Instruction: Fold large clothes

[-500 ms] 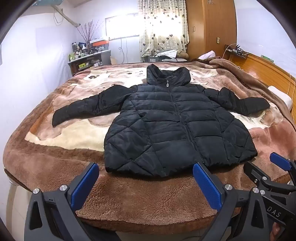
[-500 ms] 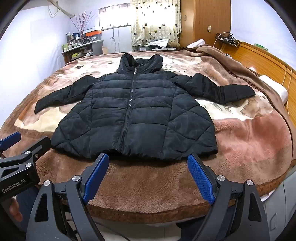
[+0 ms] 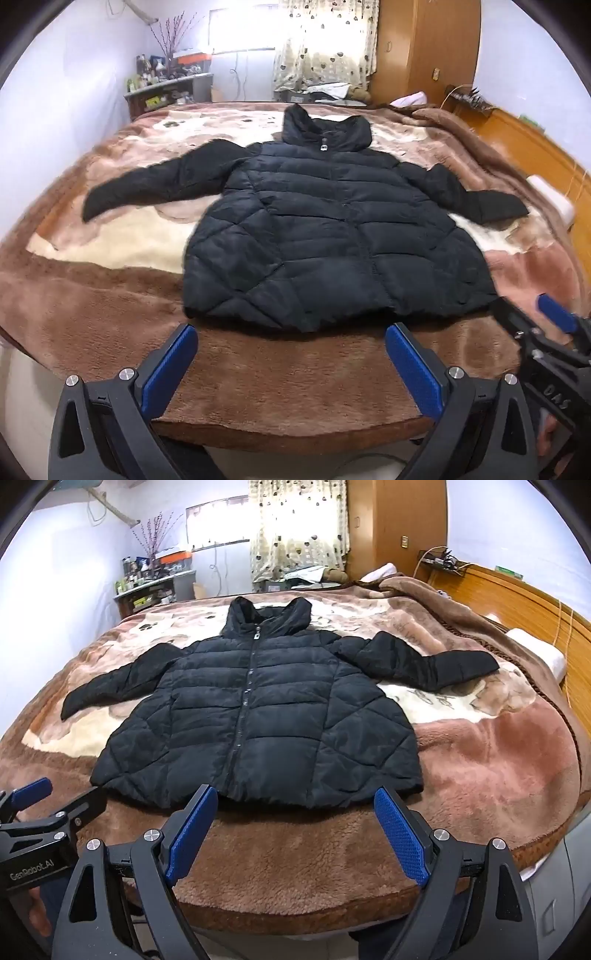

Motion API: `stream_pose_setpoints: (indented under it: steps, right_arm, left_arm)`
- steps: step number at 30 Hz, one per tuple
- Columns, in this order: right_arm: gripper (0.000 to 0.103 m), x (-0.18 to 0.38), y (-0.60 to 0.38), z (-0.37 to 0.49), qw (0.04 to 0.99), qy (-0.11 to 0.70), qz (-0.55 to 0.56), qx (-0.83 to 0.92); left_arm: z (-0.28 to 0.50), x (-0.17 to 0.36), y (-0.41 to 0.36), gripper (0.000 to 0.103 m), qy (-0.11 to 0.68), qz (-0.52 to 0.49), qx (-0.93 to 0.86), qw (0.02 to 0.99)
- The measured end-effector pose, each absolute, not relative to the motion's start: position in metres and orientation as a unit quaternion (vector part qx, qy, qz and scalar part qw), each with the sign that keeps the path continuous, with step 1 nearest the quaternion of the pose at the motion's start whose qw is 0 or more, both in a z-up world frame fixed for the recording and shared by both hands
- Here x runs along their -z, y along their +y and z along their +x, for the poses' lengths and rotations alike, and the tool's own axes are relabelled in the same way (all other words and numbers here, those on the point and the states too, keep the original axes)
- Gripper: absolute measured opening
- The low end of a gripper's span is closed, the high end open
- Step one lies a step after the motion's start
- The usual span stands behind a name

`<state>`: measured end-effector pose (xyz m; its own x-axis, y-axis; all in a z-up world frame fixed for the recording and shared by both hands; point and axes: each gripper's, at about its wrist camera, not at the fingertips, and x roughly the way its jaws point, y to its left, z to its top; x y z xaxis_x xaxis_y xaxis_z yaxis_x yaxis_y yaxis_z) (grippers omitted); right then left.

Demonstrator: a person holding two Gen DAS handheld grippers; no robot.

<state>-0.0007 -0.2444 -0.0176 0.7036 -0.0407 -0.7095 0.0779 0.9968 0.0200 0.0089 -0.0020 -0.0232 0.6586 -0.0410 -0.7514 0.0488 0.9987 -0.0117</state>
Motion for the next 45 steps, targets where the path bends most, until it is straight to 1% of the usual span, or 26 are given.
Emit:
stream_pose_setpoints:
  steps: [2, 7, 13, 45]
  right_arm:
    - [0.087, 0.017, -0.245, 0.001, 0.922, 0.383, 0.026, 0.043]
    - [0.087, 0.017, -0.245, 0.002, 0.920, 0.390, 0.037, 0.027]
    - [0.087, 0.018, -0.236, 0.004, 0.921, 0.389, 0.023, 0.023]
    - [0.087, 0.019, -0.234, 0.005, 0.919, 0.393, 0.020, 0.026]
  left_arm:
    - [0.004, 0.016, -0.003, 0.103, 0.398, 0.021, 0.023, 0.917]
    - [0.006, 0.013, -0.001, 0.103, 0.396, 0.011, 0.024, 0.918]
    - [0.005, 0.006, 0.010, 0.103, 0.384, -0.003, 0.013, 0.923]
    - [0.005, 0.005, 0.010, 0.103, 0.390, 0.001, 0.006, 0.921]
